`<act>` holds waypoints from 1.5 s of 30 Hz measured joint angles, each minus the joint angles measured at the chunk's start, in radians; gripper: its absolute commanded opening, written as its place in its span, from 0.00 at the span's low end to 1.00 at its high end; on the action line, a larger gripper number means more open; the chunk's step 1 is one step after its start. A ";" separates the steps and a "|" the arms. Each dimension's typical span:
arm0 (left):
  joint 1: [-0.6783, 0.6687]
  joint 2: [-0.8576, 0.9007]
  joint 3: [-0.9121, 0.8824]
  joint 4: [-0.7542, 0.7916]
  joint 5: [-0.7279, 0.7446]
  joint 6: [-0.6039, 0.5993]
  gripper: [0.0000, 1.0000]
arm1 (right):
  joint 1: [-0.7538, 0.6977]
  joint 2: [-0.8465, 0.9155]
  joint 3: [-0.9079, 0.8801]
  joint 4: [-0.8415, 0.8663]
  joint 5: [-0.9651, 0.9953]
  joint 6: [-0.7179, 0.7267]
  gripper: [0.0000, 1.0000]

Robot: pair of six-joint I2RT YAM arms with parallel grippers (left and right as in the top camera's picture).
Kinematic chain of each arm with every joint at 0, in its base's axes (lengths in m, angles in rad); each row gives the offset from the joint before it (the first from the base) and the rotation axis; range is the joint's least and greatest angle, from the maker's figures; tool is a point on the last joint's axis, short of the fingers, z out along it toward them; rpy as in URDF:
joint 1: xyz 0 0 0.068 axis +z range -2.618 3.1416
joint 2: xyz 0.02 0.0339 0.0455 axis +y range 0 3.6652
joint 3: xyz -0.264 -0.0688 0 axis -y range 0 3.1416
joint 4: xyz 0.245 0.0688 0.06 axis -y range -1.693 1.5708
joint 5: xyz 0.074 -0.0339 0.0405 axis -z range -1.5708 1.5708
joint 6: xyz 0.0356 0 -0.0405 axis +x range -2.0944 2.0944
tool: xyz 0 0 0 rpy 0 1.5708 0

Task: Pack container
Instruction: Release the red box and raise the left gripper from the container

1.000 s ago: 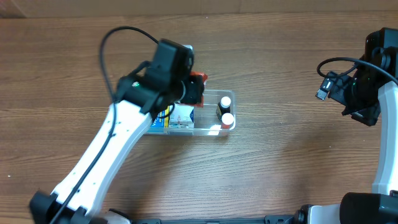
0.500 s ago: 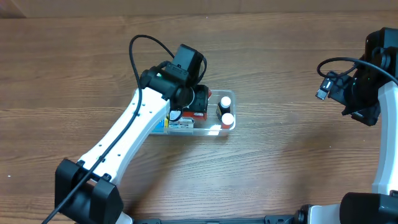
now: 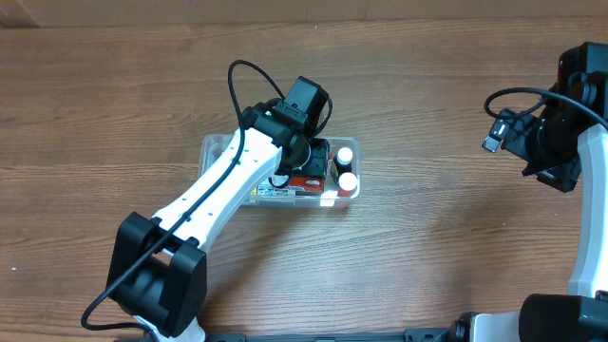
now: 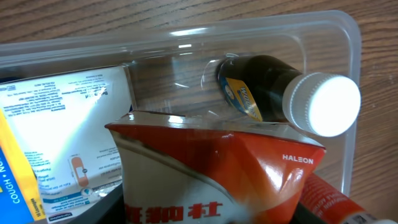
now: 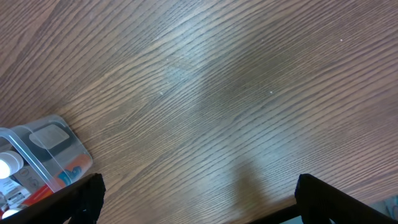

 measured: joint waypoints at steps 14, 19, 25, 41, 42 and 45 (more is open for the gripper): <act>0.000 0.004 0.000 0.024 0.005 0.000 0.51 | 0.000 0.000 0.000 0.000 0.000 0.001 1.00; 0.000 0.004 0.000 0.025 0.015 0.000 0.54 | 0.000 0.000 0.000 -0.002 0.000 0.000 1.00; 0.000 0.004 0.000 0.025 0.016 -0.003 0.64 | 0.000 0.000 0.000 -0.002 0.000 0.000 1.00; 0.000 0.004 0.000 0.025 0.019 -0.003 0.77 | 0.000 0.000 0.000 -0.002 0.000 0.000 1.00; 0.000 0.004 0.000 0.024 0.019 -0.003 0.77 | 0.000 0.000 0.000 -0.002 0.000 0.000 1.00; 0.000 0.004 0.000 0.025 0.019 -0.003 0.74 | 0.000 0.000 0.000 -0.003 0.000 0.000 1.00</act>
